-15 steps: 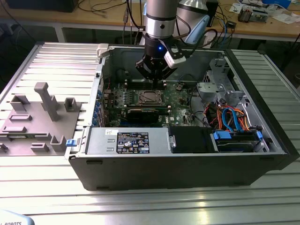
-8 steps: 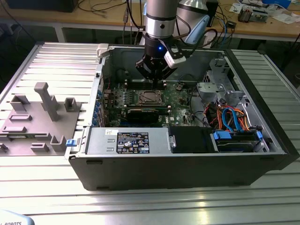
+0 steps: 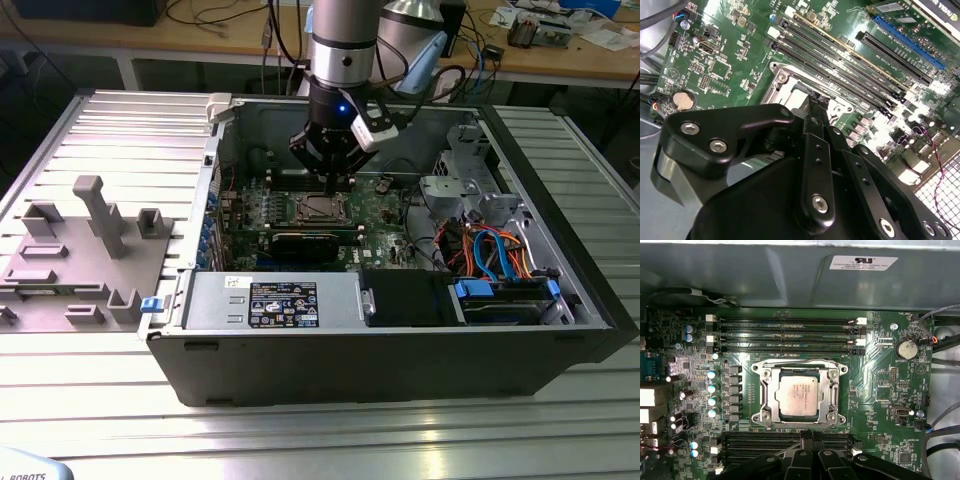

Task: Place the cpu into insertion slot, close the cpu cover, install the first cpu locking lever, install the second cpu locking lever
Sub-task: 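Install the second cpu locking lever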

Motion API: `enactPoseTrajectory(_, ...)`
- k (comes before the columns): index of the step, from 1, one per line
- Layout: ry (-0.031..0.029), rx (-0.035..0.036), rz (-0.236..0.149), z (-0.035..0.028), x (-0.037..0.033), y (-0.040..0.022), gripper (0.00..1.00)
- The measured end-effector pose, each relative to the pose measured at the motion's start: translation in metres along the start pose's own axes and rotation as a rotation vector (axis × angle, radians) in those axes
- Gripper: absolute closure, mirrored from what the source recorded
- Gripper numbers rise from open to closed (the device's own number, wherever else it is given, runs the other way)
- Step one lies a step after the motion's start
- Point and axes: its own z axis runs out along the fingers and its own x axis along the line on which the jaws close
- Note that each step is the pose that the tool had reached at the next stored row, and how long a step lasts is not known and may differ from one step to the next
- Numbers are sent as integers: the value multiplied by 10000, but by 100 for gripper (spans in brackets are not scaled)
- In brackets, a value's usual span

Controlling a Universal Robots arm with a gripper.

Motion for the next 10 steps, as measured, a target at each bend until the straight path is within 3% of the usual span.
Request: enactPoseTrajectory(10, -1, -1, -1, 11, 0, -27, 89)
